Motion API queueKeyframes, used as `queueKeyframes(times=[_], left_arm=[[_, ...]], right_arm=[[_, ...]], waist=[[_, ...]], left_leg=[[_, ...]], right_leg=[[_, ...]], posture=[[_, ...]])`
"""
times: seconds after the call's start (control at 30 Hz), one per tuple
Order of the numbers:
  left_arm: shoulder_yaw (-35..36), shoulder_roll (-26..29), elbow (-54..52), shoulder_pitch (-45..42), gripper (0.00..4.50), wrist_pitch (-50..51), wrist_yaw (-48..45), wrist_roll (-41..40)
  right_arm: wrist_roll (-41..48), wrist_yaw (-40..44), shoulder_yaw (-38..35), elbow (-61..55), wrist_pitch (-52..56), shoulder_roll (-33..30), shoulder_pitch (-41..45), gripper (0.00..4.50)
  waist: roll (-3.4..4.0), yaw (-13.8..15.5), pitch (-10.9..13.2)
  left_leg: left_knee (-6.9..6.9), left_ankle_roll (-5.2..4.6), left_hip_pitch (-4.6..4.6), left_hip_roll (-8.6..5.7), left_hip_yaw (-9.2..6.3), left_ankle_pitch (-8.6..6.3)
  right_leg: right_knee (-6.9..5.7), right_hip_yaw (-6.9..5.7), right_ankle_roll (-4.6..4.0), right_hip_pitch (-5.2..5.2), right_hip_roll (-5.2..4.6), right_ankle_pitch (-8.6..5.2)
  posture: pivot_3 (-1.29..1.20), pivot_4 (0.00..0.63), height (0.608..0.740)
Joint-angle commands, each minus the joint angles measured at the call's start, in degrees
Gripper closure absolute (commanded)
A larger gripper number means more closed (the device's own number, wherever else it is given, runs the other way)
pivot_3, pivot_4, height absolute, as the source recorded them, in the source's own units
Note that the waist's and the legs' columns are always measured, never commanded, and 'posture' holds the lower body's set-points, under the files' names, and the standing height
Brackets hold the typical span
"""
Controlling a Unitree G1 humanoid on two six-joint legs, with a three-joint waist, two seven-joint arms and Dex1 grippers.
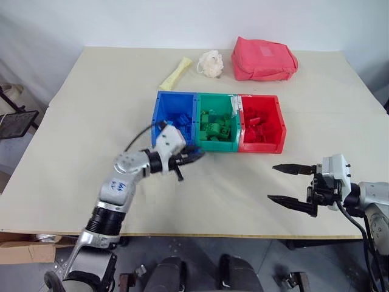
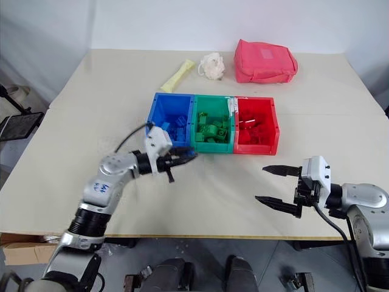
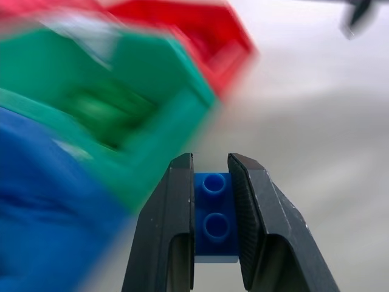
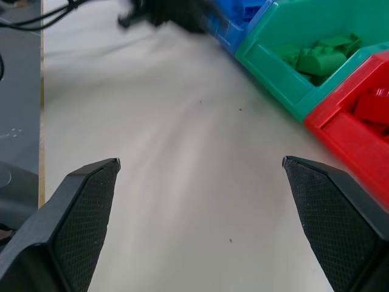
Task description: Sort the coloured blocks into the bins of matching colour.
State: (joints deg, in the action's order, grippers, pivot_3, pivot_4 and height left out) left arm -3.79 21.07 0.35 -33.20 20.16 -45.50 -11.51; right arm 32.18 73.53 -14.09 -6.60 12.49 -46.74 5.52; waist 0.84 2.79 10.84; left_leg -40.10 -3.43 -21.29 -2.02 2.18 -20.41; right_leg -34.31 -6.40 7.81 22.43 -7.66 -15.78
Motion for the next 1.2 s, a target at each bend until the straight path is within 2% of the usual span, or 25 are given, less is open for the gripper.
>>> queueKeyframes(times=[0.03, 0.17, 0.23, 0.27, 0.47, 0.6, 0.77, 0.83, 0.93, 1.07, 1.2], left_arm=[[4.35, 1.66, 1.59, -4.05, 4.01, -2.4, 2.38, -0.8], [5.52, 2.28, 13.75, -10.36, 4.01, -10.3, 7.11, 3.24], [5.32, 2.56, 17.37, -12.03, 3.27, -12.64, 7.91, 4.36], [5.25, 2.66, 18.13, -12.42, 3.04, -12.74, 7.72, 4.31], [5.16, 2.77, 15.7, -11.02, 1.09, -12.17, 4.44, 1.89], [6.3, 2.95, 15.53, -10.89, 0.02, -12.69, 4.07, 0.97], [7.9, 3.81, 13.21, -9.42, 0.02, -8.3, 2.34, -2.52], [8.6, 4.96, 10.95, -7.5, 0.02, -6.01, -1.9, -6.2], [9.92, 8.1, 7.06, -3.91, 0.02, -0.6, -7.81, -11.91], [10.75, 15.99, 4.65, 2.16, 0.02, 2.95, -11.86, -12.12], [13.27, 19.95, 8.92, 6.07, 0.02, -0.18, -14.41, -11.94]], right_arm=[[0.86, 0.08, -0.91, -0.34, -0.18, -0.66, 1.58, 0.0], [0.25, 0.38, 0.26, 0.88, -0.34, -0.29, 3.4, 0.0], [0.25, 0.32, 0.36, 1.0, -0.25, -0.22, 3.89, 0.0], [0.34, 0.3, 0.3, 0.94, -0.18, -0.22, 3.98, 0.0], [0.59, 0.23, -0.77, 0.5, -0.04, -0.73, 2.77, 0.0], [0.73, 0.21, -0.93, 0.42, 0.09, -0.9, 2.72, 0.0], [0.4, 0.43, -0.67, 1.69, 0.05, -1.18, 4.03, 0.0], [0.22, 0.89, -0.77, 2.35, -0.13, -1.5, 4.12, 0.0], [-0.06, 1.8, -1.06, 3.23, -0.32, -2.3, 3.83, 0.0], [-0.69, 3.08, -1.63, 5.36, -1.09, -4.05, 3.78, 0.0], [-0.87, 3.37, -1.72, 6.7, -1.5, -4.53, 4.11, 0.0]], waist=[[0.0, 0.05, 0.0], [0.0, 0.18, 0.0], [0.0, 0.2, 0.0], [0.0, 0.13, 0.0], [-0.04, 0.15, 0.02], [-0.04, 0.06, 0.02], [-0.04, -0.09, 0.02], [-0.04, -0.16, 0.02], [-0.03, -0.59, 0.02], [-0.04, -1.04, 0.02], [-0.03, -1.27, 0.02]], left_leg=[[0.0, 0.0, 0.0, 0.0, 0.0, 0.0], [0.0, 0.0, 0.0, -0.03, 0.01, 0.0], [0.01, -0.01, 0.0, -0.05, 0.0, 0.0], [0.02, -0.01, -0.01, -0.05, 0.01, 0.0], [0.05, 0.0, -0.07, -0.04, -0.02, 0.0], [0.02, -0.01, -0.06, -0.04, 0.0, 0.01], [0.02, -0.01, -0.05, -0.03, 0.0, 0.01], [0.03, -0.01, -0.05, -0.02, -0.01, 0.01], [0.04, 0.0, -0.04, 0.01, -0.01, 0.0], [0.04, 0.0, -0.03, 0.02, -0.03, 0.0], [0.07, 0.01, 0.0, 0.06, -0.04, 0.0]], right_leg=[[0.02, -0.03, 0.0, -0.01, 0.01, 0.0], [0.01, -0.1, 0.0, -0.02, 0.02, 0.0], [0.02, -0.13, 0.01, -0.03, 0.01, 0.0], [0.03, -0.14, 0.01, -0.02, 0.01, 0.01], [0.03, -0.22, 0.02, 0.02, 0.01, 0.01], [0.03, -0.21, 0.02, 0.01, 0.01, 0.01], [0.02, -0.19, 0.02, 0.01, 0.02, 0.01], [0.01, -0.2, 0.02, 0.02, 0.02, 0.01], [0.0, -0.19, 0.02, 0.03, 0.03, 0.01], [0.01, -0.18, 0.01, 0.01, 0.03, 0.01], [0.01, -0.18, 0.0, 0.0, 0.05, 0.0]], posture=[[0.0, 0.15, 0.74], [0.0, 0.15, 0.74], [0.0, 0.15, 0.74], [0.0, 0.15, 0.74], [0.0, 0.15, 0.74], [0.0, 0.15, 0.74], [0.0, 0.15, 0.74], [0.0, 0.15, 0.74], [0.0, 0.15, 0.74], [0.0, 0.15, 0.74], [0.0, 0.15, 0.74]])
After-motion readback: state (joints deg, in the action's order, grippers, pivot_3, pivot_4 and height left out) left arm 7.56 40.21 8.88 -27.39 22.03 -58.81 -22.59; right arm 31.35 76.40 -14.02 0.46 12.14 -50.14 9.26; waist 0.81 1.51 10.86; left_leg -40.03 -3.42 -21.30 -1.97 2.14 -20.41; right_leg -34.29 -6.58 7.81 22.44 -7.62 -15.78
